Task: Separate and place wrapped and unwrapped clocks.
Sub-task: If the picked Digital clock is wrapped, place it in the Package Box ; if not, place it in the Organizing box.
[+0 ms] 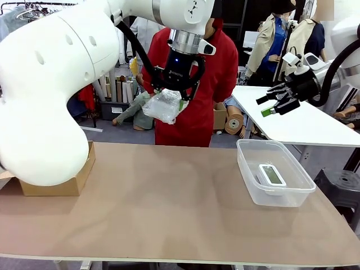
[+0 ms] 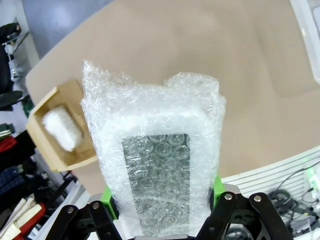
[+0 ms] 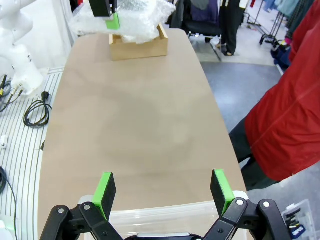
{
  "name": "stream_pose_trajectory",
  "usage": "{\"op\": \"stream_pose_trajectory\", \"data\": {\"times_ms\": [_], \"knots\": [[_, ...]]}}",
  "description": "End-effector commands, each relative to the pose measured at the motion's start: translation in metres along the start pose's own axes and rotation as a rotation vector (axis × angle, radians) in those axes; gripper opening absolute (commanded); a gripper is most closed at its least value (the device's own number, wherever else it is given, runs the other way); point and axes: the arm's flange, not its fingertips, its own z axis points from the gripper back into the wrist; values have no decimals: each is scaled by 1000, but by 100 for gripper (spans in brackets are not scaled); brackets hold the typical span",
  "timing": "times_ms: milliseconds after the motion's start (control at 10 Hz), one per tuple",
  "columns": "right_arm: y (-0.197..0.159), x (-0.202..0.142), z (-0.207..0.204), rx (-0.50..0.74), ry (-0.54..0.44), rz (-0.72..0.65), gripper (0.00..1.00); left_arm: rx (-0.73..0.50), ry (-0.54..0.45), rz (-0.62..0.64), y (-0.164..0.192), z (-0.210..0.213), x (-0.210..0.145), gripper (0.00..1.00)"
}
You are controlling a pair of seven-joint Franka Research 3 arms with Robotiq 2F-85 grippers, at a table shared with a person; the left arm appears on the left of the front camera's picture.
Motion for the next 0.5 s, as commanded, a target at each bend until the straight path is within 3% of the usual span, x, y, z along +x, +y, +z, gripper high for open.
{"op": "stream_pose_trajectory", "data": {"times_ms": [0,400], "knots": [[2,1,1,1,-1,17,100,111,11,-1,20,11,-18,0],[2,1,1,1,-1,17,100,329,17,-43,80,28,-53,0]]}}
